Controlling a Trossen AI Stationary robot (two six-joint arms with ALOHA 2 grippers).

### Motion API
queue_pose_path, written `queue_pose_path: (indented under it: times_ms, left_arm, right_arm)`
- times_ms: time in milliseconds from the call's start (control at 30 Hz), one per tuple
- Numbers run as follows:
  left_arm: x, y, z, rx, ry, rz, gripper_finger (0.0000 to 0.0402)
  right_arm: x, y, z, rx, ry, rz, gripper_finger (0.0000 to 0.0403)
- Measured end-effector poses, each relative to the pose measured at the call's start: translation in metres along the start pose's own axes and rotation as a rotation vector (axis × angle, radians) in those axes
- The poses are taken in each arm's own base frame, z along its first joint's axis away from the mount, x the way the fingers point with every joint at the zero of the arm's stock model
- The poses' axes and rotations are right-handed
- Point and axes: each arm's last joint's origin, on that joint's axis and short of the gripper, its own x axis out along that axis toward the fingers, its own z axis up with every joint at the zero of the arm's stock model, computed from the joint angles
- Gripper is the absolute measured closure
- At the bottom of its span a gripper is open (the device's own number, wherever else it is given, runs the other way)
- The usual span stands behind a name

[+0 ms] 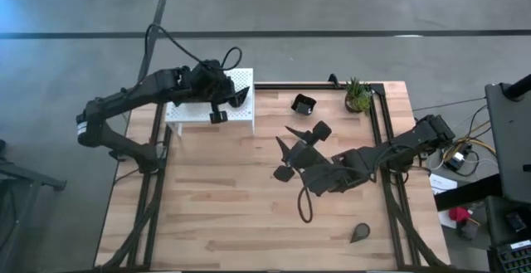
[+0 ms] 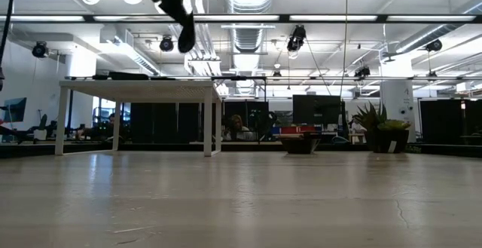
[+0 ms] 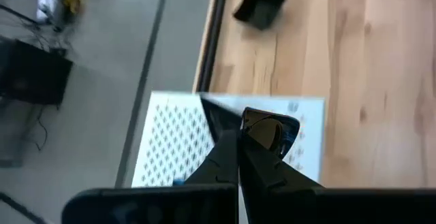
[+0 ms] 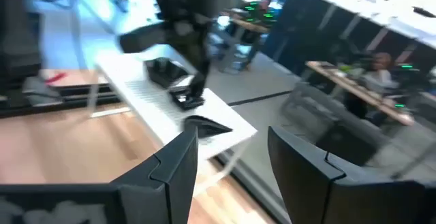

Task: Pick & Place Mini shaped plates
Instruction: Stack the drop shaped plate on top of the other drop shaped plate on the shelf

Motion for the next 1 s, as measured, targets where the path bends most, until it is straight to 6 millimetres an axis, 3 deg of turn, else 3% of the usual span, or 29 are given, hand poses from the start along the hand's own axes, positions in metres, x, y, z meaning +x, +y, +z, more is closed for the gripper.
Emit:
queue_pose_path:
  times_ms: [167,567,1000]
  left_arm:
    - [0.012,0.006,-0.005,0.026,0.029,-0.053,0.0401]
    - [0.05,0.017,-0.009,0.009,0.112,-0.077,0.0401]
    - [0.072,0.017,-0.01,0.016,0.165,-0.088,0.0402]
  right_arm:
    - [-0.002,0.0,0.002,0.017,0.003,0.097,0.023]
    - [-0.002,-0.001,0.003,0.024,0.002,0.099,0.0234]
    - [-0.002,-0.001,0.003,0.021,0.002,0.099,0.0233]
